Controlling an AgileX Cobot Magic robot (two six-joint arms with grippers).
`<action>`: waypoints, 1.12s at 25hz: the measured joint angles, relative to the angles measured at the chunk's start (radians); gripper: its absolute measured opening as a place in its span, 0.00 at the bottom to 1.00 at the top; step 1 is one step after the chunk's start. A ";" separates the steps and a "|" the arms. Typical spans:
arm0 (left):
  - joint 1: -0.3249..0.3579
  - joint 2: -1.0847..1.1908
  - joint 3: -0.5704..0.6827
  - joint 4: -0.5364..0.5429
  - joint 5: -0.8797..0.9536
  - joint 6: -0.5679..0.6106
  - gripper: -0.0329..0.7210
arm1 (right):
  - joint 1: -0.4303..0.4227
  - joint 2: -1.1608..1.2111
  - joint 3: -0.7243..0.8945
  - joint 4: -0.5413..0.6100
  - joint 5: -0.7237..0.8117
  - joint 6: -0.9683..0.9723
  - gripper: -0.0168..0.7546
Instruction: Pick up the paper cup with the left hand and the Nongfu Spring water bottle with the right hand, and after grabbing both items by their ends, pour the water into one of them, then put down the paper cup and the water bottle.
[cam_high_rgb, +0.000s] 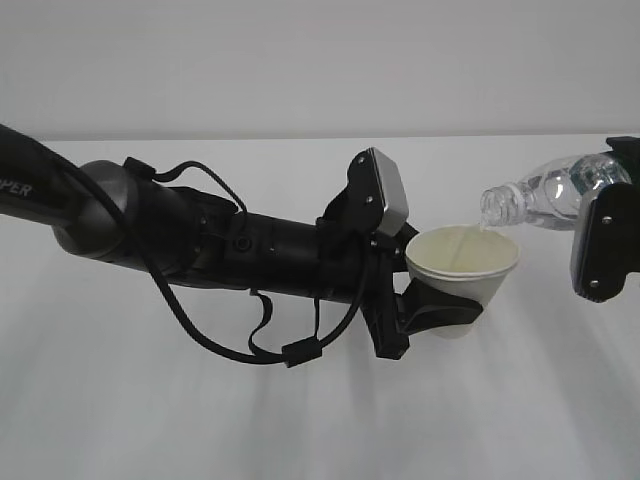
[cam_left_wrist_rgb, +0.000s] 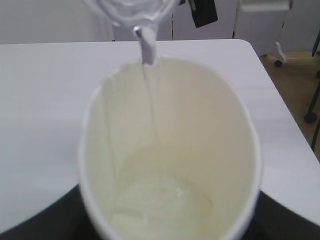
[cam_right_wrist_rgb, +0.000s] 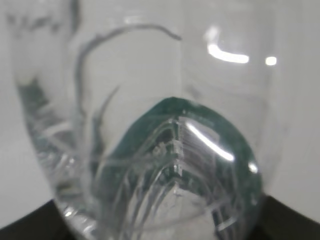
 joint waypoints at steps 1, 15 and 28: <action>0.000 0.000 0.000 0.000 0.000 0.000 0.59 | 0.000 0.000 0.000 0.000 0.000 -0.001 0.58; 0.000 0.000 0.000 0.007 0.000 0.000 0.59 | 0.000 0.000 0.000 -0.004 0.000 -0.004 0.58; 0.000 0.000 0.000 0.008 0.000 0.000 0.59 | 0.000 0.000 0.000 -0.006 0.000 -0.004 0.58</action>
